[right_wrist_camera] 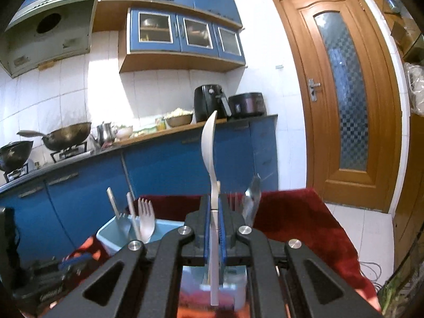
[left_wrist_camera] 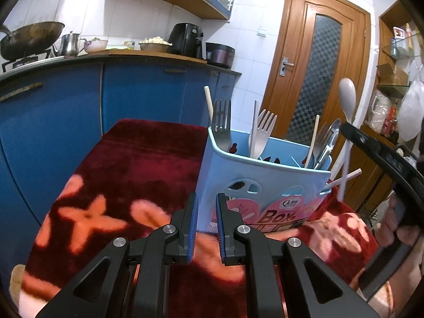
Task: Organize utensils
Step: 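Lower the white spoon into the caddy with the right tool, then open the right tool to release the spoon in the caddy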
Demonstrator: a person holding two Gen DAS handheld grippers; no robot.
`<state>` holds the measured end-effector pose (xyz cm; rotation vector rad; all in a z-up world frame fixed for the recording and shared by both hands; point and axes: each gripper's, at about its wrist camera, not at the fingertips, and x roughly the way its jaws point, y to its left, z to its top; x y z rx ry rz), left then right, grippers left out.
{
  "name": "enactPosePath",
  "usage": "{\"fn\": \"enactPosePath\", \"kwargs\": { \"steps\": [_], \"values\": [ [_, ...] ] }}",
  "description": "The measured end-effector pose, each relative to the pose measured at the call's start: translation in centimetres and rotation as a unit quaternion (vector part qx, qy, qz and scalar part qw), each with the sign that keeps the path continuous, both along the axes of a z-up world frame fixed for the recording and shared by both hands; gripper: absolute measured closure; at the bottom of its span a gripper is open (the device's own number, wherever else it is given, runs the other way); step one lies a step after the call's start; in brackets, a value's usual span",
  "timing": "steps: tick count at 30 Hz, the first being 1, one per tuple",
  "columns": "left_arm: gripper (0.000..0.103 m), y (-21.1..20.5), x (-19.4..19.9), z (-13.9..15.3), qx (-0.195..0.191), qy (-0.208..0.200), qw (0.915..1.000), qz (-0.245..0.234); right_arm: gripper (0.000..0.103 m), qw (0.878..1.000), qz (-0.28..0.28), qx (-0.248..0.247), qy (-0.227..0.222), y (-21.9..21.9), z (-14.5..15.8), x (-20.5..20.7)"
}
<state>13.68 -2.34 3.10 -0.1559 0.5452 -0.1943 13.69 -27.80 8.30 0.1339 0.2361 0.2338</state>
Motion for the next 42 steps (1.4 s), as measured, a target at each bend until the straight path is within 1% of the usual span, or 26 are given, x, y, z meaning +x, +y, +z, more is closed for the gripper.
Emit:
{"fn": "enactPosePath", "kwargs": {
  "steps": [5, 10, 15, 17, 19, 23, 25, 29, 34, 38, 39, 41, 42],
  "values": [
    [0.090, 0.0, 0.3, -0.3, -0.004, 0.003, 1.0000, -0.003, 0.096, 1.000, -0.004, 0.003, -0.018, 0.5, -0.5, 1.5],
    [0.090, 0.0, 0.6, -0.5, -0.006, 0.008, 0.9999, -0.007, 0.095, 1.000, -0.001, -0.003, -0.011, 0.5, -2.0, 1.9],
    [0.090, 0.1, 0.6, -0.4, -0.007, 0.007, 0.9999, -0.007, 0.095, 1.000, 0.006, -0.010, -0.010, 0.5, -2.5, 1.2],
    [0.090, 0.1, 0.5, -0.3, -0.007, 0.007, 0.9999, -0.006, 0.091, 1.000, 0.006, -0.012, -0.009, 0.6, -2.3, 0.8],
    [0.090, 0.1, 0.4, -0.2, -0.008, 0.007, 0.9999, -0.006, 0.077, 1.000, 0.004, -0.011, -0.005, 0.5, -2.2, 0.7],
    [0.090, 0.0, -0.2, 0.1, -0.010, 0.007, 0.9999, -0.006, 0.075, 1.000, 0.001, 0.002, 0.000, 0.1, -1.8, -0.1],
    [0.090, 0.1, -0.5, 0.4, -0.009, 0.004, 0.9999, -0.006, 0.071, 1.000, 0.003, 0.006, 0.001, 0.0, -1.5, -0.6],
    [0.090, 0.2, -1.5, 1.1, -0.007, -0.006, 0.9999, -0.006, 0.071, 1.000, 0.014, 0.015, 0.001, -0.2, -0.6, -2.4],
    [0.090, 0.5, -3.1, 2.0, -0.002, -0.015, 0.9999, -0.007, 0.070, 1.000, 0.017, 0.008, 0.022, -0.1, 0.2, -5.1],
    [0.090, 0.6, -4.2, 2.4, 0.002, -0.017, 0.9998, -0.005, 0.063, 0.999, 0.026, 0.009, 0.042, 0.2, 0.2, -7.5],
    [0.088, 0.6, -4.6, 2.6, 0.004, -0.016, 0.9999, -0.004, 0.060, 0.999, 0.027, 0.008, 0.046, 0.2, 0.1, -8.1],
    [0.072, 0.7, -5.1, 2.7, 0.006, -0.016, 0.9999, -0.003, 0.054, 0.998, 0.026, 0.007, 0.056, 0.4, -0.3, -9.3],
    [0.057, 0.8, -5.5, 2.8, 0.009, -0.018, 0.9998, 0.000, 0.049, 0.998, 0.026, 0.006, 0.060, 0.5, -0.4, -9.8]
  ]
}}
